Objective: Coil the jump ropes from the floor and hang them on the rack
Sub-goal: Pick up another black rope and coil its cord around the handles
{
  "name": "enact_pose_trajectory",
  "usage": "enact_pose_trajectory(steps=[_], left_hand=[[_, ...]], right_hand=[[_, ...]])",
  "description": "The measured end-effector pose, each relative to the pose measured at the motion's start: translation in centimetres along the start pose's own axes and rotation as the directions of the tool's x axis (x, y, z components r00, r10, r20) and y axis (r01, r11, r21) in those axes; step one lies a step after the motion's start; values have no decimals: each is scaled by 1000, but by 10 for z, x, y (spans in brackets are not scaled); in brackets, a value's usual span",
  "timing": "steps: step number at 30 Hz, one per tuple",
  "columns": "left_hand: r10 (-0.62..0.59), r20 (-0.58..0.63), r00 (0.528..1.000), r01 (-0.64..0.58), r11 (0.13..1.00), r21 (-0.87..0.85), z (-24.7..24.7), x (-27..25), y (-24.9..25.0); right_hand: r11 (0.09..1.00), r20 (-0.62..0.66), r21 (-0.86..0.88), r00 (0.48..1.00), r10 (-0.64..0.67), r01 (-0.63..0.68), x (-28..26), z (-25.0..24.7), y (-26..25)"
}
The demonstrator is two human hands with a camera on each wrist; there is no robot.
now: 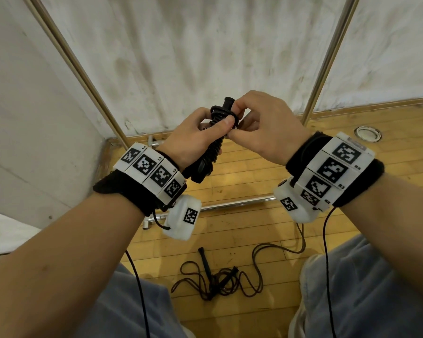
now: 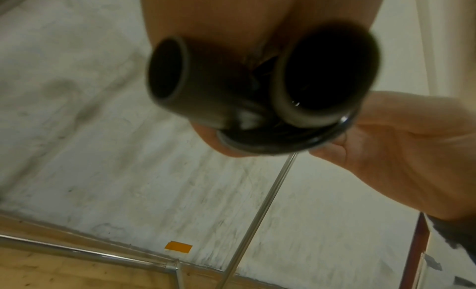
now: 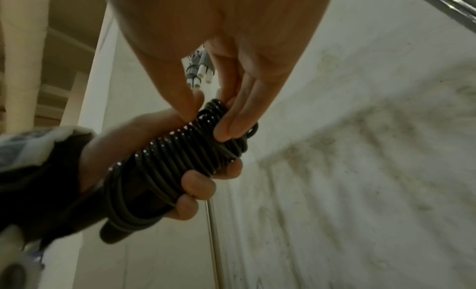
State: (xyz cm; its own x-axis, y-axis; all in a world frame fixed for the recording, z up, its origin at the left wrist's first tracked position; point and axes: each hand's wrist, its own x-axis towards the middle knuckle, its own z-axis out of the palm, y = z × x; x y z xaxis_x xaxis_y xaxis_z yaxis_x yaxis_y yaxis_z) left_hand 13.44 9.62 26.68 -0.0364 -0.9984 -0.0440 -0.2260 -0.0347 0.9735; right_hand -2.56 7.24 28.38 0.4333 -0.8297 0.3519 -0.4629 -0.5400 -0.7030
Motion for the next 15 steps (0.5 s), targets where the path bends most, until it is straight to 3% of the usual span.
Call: enact_pose_trajectory(steps=[8, 15], left_hand=[[-38, 74, 997, 49, 986, -157, -2, -2, 7], [70, -24, 997, -69, 996, 52, 8, -3, 2]], right_hand=[[998, -19, 54, 999, 41, -40, 3, -3, 5], [998, -12, 1, 998, 56, -56, 5, -6, 8]])
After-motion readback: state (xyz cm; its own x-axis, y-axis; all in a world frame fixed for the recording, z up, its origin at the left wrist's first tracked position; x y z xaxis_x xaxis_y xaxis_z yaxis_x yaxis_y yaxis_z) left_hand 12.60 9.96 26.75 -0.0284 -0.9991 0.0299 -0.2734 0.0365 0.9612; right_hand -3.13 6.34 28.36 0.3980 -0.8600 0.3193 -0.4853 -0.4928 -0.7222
